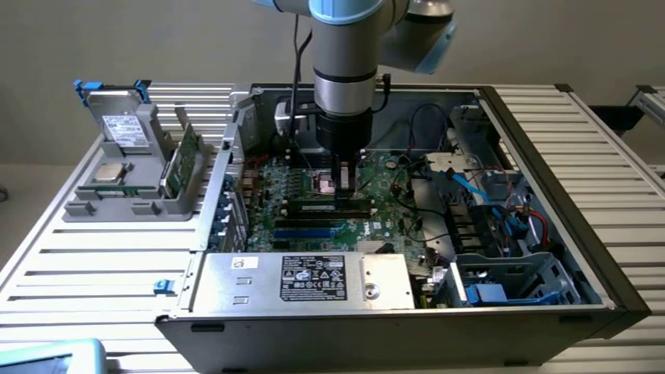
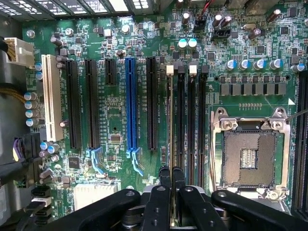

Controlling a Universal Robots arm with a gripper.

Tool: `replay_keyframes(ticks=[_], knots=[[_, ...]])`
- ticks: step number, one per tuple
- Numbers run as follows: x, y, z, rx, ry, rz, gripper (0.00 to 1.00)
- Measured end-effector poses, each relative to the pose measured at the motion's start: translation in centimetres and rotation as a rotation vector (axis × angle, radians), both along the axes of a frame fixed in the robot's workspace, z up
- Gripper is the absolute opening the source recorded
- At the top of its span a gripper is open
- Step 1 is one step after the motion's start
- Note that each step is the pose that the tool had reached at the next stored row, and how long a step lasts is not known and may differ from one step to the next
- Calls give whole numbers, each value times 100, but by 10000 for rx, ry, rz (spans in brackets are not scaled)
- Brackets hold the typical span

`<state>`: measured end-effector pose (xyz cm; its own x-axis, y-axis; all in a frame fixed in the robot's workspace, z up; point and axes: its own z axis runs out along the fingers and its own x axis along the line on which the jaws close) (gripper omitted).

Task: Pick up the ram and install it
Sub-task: 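Insert the ram into the slot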

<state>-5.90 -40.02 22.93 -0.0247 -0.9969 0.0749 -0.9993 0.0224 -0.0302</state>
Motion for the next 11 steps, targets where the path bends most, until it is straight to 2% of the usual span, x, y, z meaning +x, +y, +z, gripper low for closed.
replay_keyframes(ticks=[11], knots=[[-17,13,-20,-27,-25,-1,13]])
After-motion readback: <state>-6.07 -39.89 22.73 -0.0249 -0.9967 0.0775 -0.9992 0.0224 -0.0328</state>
